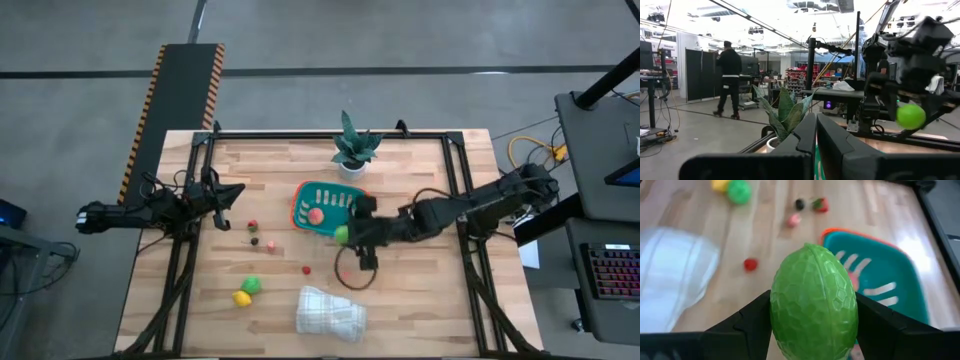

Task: Build produce basket
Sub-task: Put the green kiwi into the blue basket

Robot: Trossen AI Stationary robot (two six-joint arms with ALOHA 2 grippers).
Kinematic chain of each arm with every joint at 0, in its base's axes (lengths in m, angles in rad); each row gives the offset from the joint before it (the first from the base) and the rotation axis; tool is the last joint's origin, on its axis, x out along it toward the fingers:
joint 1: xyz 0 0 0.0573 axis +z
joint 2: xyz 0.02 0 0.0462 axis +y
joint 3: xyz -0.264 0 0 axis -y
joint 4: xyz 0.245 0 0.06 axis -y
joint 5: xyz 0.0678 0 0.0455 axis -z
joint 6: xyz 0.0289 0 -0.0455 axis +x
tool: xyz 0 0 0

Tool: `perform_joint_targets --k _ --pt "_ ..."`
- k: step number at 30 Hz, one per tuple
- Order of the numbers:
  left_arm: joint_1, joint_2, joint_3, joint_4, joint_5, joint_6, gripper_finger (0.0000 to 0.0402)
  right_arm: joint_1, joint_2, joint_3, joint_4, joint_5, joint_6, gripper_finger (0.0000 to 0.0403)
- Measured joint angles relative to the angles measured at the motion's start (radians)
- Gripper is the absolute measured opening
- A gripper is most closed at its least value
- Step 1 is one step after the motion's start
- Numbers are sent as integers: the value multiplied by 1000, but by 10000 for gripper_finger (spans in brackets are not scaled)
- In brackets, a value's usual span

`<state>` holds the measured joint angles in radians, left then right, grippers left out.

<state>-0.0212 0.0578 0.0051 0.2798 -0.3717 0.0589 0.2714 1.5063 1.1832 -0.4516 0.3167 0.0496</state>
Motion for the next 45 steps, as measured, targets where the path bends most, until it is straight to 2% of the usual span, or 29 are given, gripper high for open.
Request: perform_joint_targets --k 6,18,22,27,36,45 --pt "0 0 0 0 11 0 0 -105 0 13 8 -3 4 224" --pt "0 -1 0 2 11 8 0 -236 10 -62 73 2 208 224" --pt "0 -1 0 3 9 8 0 -252 44 -95 148 51 232 224" --pt "0 -1 0 4 6 9 0 -257 101 -98 155 133 230 224" --pt "0 -1 0 1 7 9 0 -259 195 -97 152 167 211 224" --pt "0 -1 0 1 7 9 0 -259 198 -99 111 182 209 224"
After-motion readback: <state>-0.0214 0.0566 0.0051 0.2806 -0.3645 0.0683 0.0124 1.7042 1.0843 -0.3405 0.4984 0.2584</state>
